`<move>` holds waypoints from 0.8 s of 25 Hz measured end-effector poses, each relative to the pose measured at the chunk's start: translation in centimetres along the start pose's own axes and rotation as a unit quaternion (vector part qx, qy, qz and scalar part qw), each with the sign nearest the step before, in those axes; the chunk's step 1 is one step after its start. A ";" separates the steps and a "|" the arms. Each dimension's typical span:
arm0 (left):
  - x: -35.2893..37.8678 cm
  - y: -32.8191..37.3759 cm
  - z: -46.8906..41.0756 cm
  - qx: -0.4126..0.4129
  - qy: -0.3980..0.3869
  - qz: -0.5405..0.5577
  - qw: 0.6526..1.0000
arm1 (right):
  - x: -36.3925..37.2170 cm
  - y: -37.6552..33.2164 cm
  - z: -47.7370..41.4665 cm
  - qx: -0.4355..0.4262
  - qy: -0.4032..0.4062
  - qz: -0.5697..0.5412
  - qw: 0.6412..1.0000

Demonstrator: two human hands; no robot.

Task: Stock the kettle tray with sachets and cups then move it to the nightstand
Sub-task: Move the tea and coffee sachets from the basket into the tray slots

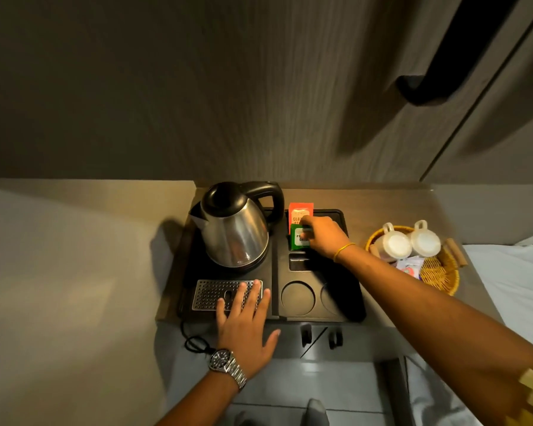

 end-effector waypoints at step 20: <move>0.7 0.0 -0.4 0.018 0.041 -0.022 0.999 | -8.7 10.6 10.5 0.027 0.232 -0.064 0.970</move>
Point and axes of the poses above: each hand's wrist, its own z-axis away from the middle knuckle, its own x-axis out of the palm, y = z × x, the point moved 7 cm from there along -z, towards the middle knuckle, and after that the axes turned 9 degrees about -y, right-handed, at the moved point
